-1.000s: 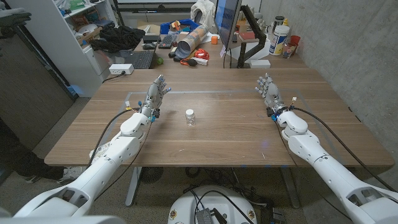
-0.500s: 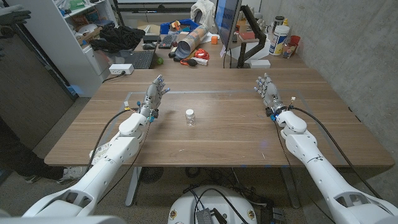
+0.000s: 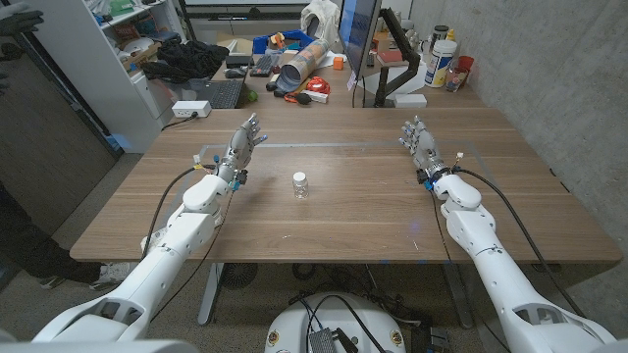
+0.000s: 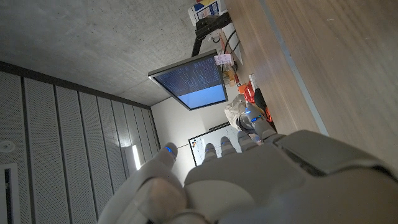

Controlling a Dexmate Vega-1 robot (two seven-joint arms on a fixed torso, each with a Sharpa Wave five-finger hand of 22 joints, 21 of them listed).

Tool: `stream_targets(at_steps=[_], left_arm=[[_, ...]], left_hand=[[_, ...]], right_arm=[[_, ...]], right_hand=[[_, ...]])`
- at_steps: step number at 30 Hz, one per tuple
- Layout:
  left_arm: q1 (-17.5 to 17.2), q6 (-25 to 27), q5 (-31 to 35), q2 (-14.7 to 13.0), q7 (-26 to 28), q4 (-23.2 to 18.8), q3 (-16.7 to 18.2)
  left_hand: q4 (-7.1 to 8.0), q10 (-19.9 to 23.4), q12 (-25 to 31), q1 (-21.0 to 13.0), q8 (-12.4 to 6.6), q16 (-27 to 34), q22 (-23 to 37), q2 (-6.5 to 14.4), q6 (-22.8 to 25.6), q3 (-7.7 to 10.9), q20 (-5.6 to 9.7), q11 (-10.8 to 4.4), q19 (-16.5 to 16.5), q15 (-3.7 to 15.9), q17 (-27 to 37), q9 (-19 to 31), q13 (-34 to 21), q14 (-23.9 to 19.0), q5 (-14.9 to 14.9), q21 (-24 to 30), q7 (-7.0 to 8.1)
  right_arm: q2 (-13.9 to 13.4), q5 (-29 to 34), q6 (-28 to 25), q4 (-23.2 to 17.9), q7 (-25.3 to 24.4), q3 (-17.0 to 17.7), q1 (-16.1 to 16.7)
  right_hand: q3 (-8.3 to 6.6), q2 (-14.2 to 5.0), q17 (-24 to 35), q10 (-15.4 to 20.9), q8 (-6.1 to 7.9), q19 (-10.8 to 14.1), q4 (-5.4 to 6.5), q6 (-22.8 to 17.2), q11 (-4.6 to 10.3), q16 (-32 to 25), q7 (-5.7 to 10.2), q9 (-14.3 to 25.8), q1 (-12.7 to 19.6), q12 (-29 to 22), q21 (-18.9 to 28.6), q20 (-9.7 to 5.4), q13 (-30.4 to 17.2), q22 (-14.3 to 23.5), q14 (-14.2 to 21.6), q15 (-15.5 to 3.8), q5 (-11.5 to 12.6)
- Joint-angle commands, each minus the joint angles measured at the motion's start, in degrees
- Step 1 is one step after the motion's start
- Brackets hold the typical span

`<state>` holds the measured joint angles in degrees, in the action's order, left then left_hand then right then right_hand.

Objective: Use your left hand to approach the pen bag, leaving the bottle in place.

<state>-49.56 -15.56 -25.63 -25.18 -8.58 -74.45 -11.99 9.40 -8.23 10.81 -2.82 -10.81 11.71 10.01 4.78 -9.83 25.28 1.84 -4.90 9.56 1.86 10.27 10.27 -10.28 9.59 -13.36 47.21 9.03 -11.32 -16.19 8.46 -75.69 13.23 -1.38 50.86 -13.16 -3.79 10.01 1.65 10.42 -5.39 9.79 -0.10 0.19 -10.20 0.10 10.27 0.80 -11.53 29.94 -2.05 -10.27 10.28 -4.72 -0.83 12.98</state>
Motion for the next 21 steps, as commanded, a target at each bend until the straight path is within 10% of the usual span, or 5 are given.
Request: stream_targets(at_steps=[1,21], left_arm=[[-0.2,-0.7,4.2,-2.0,-1.2,-1.9,0.6],[-1.8,-0.9,7.7,-5.9,-3.0,-6.8,1.4]], left_hand=[[-0.26,-0.2,0.3,-0.3,-0.37,0.4,0.2,2.1,-0.6,0.27,0.13,0.52,6.0,0.65,0.3,0.2,-0.1,0.8,-0.4,-0.3,0.53],[-0.39,-0.3,0.2,-0.5,-0.32,0.1,0.2,2.0,-0.2,0.3,0.27,0.71,6.0,0.93,0.3,0.2,-0.1,1.1,-0.5,-0.8,0.36]], right_arm=[[2.8,3.5,-0.7,0.1,1.7,2.5,-0.2],[4.3,5.9,-0.7,0.3,3.0,3.7,-0.5]], right_hand=[[-0.36,-4.2,0.2,0.6,0.42,-0.3,-0.12,-0.6,-0.22,-0.4,-0.13,0.2,0.1,-0.2,-0.3,-1.92,-0.1,0.2,-0.4,0.09,0.2],[-0.27,-4.13,0.2,0.6,0.4,-0.3,-0.12,-0.6,-0.24,-0.4,-0.09,0.2,0.1,-0.2,-0.6,-1.88,-0.1,0.2,-0.5,0.13,0.2]])
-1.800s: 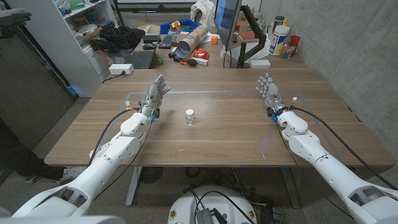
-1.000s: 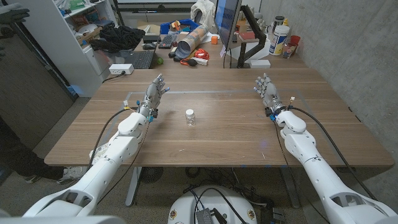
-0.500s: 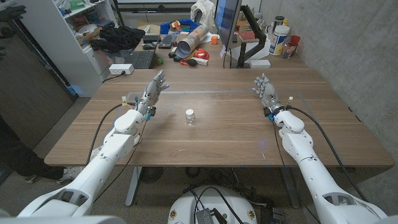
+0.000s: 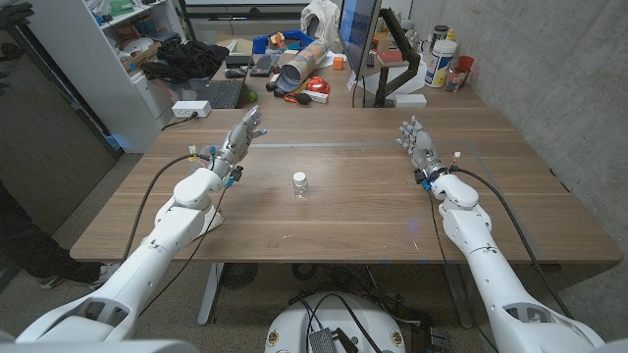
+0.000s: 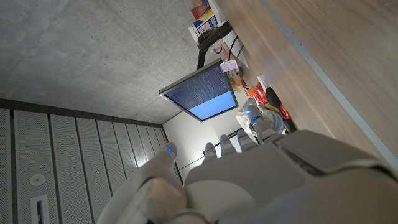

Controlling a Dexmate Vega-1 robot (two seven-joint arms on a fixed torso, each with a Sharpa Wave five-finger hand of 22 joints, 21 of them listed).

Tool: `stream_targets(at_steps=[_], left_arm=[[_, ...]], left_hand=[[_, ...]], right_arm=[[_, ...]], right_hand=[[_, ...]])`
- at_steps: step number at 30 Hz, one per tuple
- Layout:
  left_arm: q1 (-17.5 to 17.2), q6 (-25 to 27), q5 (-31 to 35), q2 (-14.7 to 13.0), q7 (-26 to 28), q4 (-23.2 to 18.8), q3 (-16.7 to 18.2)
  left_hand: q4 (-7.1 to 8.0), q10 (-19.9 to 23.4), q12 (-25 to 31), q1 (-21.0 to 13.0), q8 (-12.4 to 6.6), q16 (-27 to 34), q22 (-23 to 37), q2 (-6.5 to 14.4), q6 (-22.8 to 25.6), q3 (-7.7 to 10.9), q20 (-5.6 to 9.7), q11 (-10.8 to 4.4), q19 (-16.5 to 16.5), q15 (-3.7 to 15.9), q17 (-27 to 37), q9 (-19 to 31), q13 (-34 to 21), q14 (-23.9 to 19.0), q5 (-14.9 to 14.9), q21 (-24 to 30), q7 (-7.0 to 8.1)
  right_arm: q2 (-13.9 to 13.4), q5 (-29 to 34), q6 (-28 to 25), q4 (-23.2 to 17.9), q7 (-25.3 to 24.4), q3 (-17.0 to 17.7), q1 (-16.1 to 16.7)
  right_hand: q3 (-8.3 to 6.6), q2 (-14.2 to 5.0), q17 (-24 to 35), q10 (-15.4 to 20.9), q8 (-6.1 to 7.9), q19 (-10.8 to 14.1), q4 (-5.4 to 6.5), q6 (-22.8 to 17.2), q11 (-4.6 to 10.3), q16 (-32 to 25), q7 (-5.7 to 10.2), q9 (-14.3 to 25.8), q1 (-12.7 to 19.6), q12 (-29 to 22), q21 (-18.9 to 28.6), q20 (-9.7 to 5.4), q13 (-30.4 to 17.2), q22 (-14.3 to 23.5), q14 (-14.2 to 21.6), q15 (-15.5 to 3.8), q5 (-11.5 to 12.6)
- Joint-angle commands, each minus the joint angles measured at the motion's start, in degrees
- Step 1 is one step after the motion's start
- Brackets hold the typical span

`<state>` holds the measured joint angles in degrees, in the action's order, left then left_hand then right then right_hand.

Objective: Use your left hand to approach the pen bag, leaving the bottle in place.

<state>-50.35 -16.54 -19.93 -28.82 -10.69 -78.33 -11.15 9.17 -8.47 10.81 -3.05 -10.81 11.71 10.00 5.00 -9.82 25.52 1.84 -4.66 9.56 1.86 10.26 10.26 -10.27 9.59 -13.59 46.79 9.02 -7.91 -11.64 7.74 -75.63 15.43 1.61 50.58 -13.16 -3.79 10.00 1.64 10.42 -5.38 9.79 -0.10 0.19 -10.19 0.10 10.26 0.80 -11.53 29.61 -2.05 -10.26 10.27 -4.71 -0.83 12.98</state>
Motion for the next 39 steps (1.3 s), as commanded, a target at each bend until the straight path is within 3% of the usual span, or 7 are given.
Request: stream_targets(at_steps=[1,39], left_arm=[[-1.2,0.2,2.0,-2.5,-0.9,-3.2,0.7],[-6.9,1.4,5.2,-10.0,-2.1,-14.4,5.5]], left_hand=[[-0.15,-0.1,0.2,-0.3,-0.31,0.0,0.2,1.8,-0.2,0.07,0.32,0.45,6.0,0.94,0.3,0.2,-0.1,1.1,-0.3,-0.4,0.41],[-0.19,-0.7,0.1,-0.6,-0.24,-0.3,0.2,1.8,0.0,0.06,0.49,0.08,6.1,1.07,0.3,0.2,-0.1,1.5,-0.4,-1.2,0.12]], right_arm=[[0.9,1.4,0.1,0.3,0.9,0.7,-0.3],[0.5,2.4,1.4,-0.8,2.0,0.8,0.0]], right_hand=[[-0.27,-4.12,0.2,0.6,0.39,-0.3,-0.12,-0.6,-0.3,-0.4,-0.11,0.2,0.1,-0.2,-0.3,-1.88,-0.1,0.2,-0.5,0.14,0.2],[-0.17,-4.09,0.2,0.5,0.39,-0.2,-0.13,-0.6,-0.27,-0.3,-0.03,0.2,0.1,-0.2,-0.8,-1.8,-0.1,0.3,-0.7,0.19,0.2]])
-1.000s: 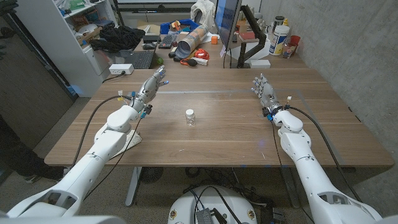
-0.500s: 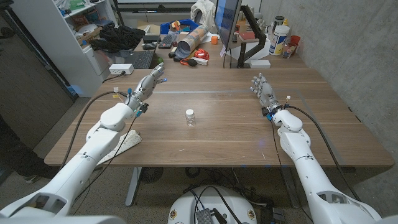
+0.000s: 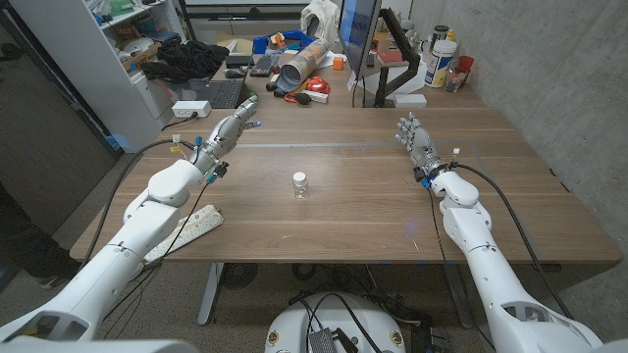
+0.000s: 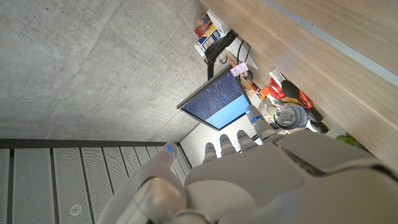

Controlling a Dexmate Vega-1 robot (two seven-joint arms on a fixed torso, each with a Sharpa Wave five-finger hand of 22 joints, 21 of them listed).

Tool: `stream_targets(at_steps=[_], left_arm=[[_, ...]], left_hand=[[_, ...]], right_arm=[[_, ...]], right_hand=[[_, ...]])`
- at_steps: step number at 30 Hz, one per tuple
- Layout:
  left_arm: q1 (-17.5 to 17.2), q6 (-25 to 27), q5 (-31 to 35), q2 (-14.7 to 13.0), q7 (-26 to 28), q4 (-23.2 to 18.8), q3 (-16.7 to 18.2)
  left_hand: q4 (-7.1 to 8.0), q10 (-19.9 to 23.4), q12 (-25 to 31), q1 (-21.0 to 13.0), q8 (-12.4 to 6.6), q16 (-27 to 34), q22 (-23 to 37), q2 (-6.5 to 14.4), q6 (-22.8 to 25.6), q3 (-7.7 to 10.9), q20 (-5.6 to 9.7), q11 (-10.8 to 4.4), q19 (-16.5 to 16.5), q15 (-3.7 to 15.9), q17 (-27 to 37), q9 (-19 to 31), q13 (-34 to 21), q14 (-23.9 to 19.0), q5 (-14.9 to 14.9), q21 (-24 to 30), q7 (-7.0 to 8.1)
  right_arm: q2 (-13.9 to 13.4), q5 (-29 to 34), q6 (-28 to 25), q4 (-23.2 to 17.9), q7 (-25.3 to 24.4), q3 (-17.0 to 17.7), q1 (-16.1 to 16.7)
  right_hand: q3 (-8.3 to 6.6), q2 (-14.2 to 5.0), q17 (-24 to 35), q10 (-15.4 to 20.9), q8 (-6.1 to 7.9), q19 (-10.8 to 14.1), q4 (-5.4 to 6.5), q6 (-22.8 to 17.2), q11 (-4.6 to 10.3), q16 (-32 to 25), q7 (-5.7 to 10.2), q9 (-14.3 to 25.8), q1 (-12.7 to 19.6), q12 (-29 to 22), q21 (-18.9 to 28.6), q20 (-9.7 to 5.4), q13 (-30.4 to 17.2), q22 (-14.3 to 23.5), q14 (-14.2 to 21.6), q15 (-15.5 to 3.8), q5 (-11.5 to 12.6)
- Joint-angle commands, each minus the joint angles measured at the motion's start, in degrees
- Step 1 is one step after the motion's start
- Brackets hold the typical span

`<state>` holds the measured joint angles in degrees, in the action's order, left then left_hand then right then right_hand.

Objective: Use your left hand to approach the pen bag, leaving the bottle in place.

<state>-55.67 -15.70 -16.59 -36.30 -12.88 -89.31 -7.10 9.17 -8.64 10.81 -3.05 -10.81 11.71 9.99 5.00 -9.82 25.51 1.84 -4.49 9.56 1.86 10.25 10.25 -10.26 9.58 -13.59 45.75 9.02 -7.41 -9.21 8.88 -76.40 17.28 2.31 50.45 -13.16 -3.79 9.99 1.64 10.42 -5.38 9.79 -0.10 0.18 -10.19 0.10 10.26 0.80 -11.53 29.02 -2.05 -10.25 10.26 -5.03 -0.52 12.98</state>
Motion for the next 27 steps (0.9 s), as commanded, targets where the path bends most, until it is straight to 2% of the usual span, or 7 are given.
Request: stream_targets(at_steps=[1,27], left_arm=[[-1.8,0.6,2.1,-2.7,0.1,-3.8,1.5],[-8.2,2.5,4.7,-7.3,0.0,-12.5,6.7]], left_hand=[[-0.19,-0.4,0.1,-0.6,-0.23,-0.3,0.2,1.8,0.0,0.07,0.47,-0.04,6.1,1.07,0.3,0.2,-0.1,1.5,-0.4,-0.2,0.13],[-0.2,-0.7,0.1,-0.7,-0.14,-0.4,0.3,1.8,0.0,0.02,0.47,-0.04,6.4,0.84,0.3,0.3,-0.1,2.0,-0.4,-0.7,0.12]], right_arm=[[0.0,0.0,0.3,0.1,0.2,0.1,0.1],[-0.6,-0.5,1.0,0.9,1.2,0.3,-0.1]], right_hand=[[-0.17,-4.09,0.2,0.5,0.4,-0.2,-0.13,-0.6,-0.26,-0.3,0.0,0.2,0.1,-0.2,-0.2,-1.82,-0.1,0.3,-0.4,-0.12,0.2],[-0.13,-4.09,0.2,0.4,0.38,-0.2,-0.15,-0.5,-0.27,-0.3,0.04,0.2,0.2,-0.2,-0.5,-1.77,-0.1,0.3,-0.4,-0.12,0.2]])
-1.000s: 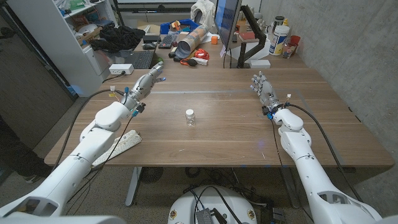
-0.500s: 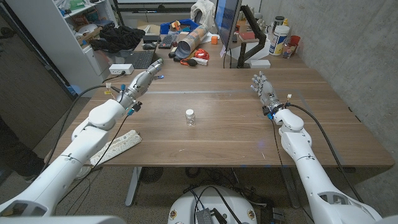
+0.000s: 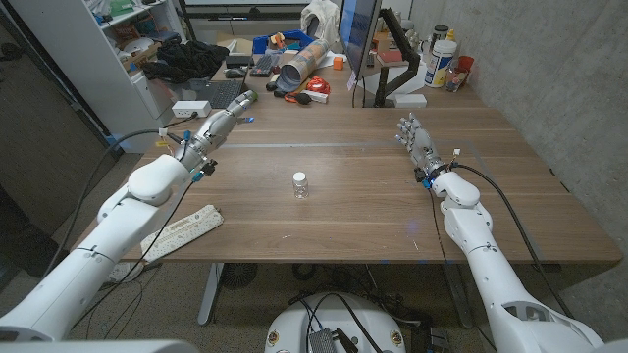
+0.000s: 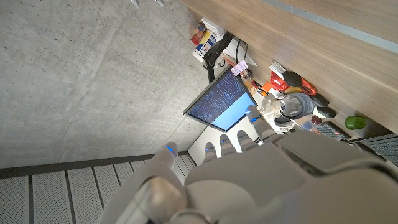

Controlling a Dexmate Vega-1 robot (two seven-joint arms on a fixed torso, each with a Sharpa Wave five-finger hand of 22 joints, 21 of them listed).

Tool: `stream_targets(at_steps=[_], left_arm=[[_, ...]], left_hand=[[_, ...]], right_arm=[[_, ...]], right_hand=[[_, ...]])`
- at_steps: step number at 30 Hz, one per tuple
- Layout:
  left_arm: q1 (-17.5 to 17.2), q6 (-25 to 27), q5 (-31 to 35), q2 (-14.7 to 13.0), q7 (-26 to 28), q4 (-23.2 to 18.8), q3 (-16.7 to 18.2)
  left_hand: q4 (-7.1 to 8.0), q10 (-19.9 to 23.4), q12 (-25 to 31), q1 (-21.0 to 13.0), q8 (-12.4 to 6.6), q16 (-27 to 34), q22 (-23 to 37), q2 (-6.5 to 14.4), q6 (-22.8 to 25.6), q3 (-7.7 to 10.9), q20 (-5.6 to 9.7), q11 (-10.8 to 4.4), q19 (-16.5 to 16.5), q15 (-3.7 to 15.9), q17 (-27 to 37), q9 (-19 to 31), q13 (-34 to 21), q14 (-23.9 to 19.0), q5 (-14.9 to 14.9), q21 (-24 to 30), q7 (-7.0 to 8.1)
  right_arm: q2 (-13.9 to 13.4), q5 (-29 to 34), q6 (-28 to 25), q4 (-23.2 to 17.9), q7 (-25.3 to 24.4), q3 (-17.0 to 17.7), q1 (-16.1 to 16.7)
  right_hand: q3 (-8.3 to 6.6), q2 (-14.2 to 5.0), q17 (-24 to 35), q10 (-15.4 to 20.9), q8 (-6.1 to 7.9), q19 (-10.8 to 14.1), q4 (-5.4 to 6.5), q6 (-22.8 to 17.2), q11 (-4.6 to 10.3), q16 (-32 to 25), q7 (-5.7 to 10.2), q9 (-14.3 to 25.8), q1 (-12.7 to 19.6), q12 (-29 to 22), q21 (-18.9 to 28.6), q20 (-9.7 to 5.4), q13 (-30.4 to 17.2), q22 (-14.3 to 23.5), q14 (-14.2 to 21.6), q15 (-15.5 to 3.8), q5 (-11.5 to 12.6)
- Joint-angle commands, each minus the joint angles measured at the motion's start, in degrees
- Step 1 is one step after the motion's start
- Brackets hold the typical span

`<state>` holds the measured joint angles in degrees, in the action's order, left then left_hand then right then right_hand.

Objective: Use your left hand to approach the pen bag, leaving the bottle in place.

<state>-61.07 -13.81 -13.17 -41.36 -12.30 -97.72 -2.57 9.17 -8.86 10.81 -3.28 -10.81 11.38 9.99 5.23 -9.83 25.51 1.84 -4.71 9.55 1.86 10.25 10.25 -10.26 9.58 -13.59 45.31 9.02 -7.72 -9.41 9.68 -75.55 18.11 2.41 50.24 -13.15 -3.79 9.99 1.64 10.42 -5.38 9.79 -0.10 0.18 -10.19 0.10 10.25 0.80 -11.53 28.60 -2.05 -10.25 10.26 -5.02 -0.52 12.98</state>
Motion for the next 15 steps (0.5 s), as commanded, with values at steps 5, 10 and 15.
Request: stream_targets(at_steps=[5,10,15], left_arm=[[-4.5,1.3,2.1,-3.7,-1.2,-6.4,3.6],[-6.1,1.1,4.1,-4.5,-0.8,-7.9,4.9],[-7.6,1.5,5.3,-5.3,-1.1,-9.6,6.4]], left_hand=[[-0.18,-0.6,0.0,-0.4,-0.09,-0.1,0.4,1.5,-0.1,-0.01,0.43,0.33,6.5,0.77,0.3,0.3,-0.1,2.1,-0.4,-0.4,0.13],[-0.16,-0.8,0.0,-0.4,-0.03,-0.2,0.4,1.5,-0.2,-0.06,0.48,0.29,6.6,0.79,0.3,0.3,-0.1,2.3,-0.4,-0.5,0.17],[-0.14,-0.9,-0.1,-0.4,-0.01,-0.2,0.4,1.4,-0.2,-0.1,0.45,0.25,6.6,0.8,0.3,0.3,-0.1,2.4,-0.4,-0.6,0.19]], right_arm=[[-0.5,-0.4,0.1,-0.1,0.4,0.5,0.4],[-0.6,-0.5,0.3,-0.2,0.6,0.7,0.6],[-0.7,-0.6,0.1,-0.3,0.6,0.8,0.6]], right_hand=[[-0.12,-4.09,0.2,0.4,0.37,-0.1,-0.15,-0.5,-0.25,-0.3,0.02,0.2,0.2,-0.2,-0.1,-1.72,-0.1,0.3,-0.4,-0.1,0.2],[-0.11,-4.09,0.2,0.5,0.38,-0.1,-0.14,-0.5,-0.24,-0.4,0.05,0.2,0.1,-0.2,-0.2,-1.74,-0.1,0.3,-0.4,-0.05,0.2],[-0.1,-4.09,0.2,0.5,0.38,-0.1,-0.14,-0.5,-0.22,-0.4,0.1,0.2,0.1,-0.2,-0.2,-1.75,-0.1,0.3,-0.3,-0.09,0.2]])
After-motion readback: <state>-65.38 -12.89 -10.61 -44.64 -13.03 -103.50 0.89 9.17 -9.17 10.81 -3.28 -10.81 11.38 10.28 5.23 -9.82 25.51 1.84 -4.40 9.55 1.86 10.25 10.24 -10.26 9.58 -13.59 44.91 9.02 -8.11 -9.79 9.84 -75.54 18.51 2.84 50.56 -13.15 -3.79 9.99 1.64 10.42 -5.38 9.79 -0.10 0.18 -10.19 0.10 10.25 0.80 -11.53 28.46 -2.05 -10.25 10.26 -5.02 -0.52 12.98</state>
